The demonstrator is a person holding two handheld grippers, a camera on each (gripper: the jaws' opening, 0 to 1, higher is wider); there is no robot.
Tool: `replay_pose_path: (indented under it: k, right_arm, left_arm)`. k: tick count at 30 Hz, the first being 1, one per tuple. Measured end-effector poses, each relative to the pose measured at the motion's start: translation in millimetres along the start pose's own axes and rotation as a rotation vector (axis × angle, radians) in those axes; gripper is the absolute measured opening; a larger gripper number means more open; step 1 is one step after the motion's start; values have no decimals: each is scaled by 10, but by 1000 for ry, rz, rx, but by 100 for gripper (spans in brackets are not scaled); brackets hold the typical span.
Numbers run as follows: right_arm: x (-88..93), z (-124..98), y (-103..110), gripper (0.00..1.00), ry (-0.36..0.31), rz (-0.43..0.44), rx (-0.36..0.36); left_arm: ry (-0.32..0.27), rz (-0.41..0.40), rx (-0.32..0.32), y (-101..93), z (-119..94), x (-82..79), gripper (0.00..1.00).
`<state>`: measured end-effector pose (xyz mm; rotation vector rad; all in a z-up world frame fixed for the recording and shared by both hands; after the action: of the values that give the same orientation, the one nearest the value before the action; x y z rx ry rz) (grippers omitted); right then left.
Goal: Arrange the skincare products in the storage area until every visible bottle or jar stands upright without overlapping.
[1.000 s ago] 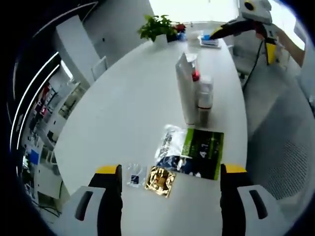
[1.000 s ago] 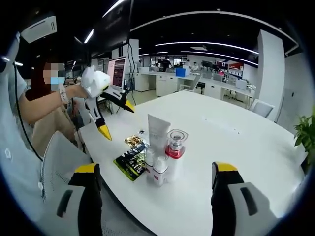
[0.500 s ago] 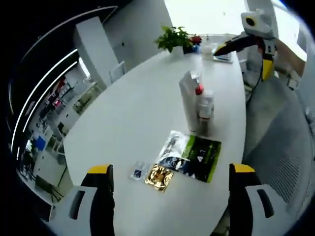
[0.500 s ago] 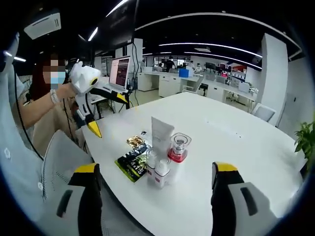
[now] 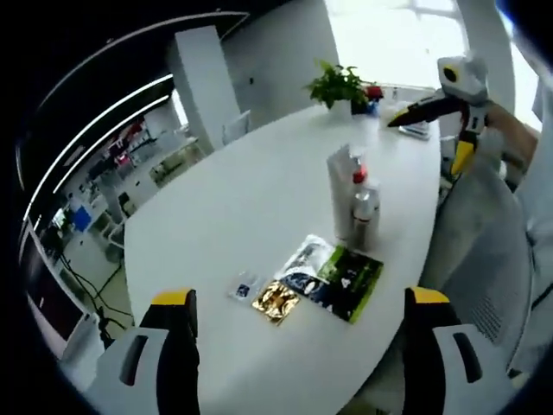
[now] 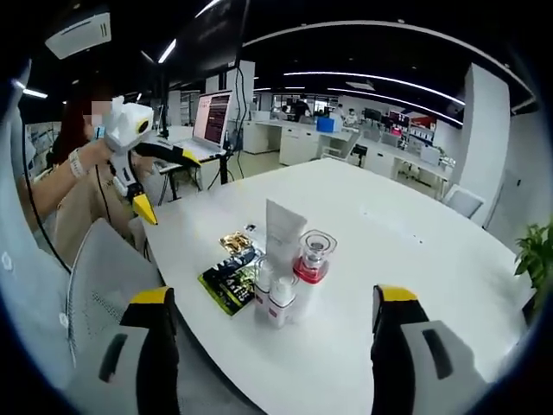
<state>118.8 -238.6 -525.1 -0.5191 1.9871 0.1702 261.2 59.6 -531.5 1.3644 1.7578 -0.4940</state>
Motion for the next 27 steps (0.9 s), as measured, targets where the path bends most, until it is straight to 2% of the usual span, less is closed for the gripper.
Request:
replay_pose_path:
  k: [6, 11, 15, 19, 22, 27]
  right_arm:
    - [-5, 22, -1, 95, 6, -10, 2]
    - [3, 37, 5, 94, 16, -10, -1]
    - [9, 48, 7, 94, 25, -13, -3]
    - [5, 66, 6, 94, 28, -11, -6]
    - [4, 78, 3, 94, 32, -14, -7]
    - [7, 93, -4, 93, 36, -10, -9]
  left_arm:
    - [-61, -90, -39, 0, -118, -12, 97]
    - [-89, -128, -58, -9, -195, 19, 97]
    - [-86, -138, -69, -29, -224, 41, 97]
    - [-115, -162, -80, -52, -250, 54, 97]
    - [-101, -167, -86, -66, -244, 81, 97]
    - [-122, -180, -85, -96, -236, 60, 97]
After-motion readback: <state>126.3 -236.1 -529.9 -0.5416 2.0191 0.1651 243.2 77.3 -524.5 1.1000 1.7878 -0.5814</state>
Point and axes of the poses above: the point that each gripper's makers call its tool centre point, and the gripper's own axes: z roughly forward along the fingers, y roughly to its left, x roughly out of its underside, the point moved 9 cm from there along -z, roughly backward along the fingers, and after that the axes turned 2 degrees about -y, right-handed, at the moved point
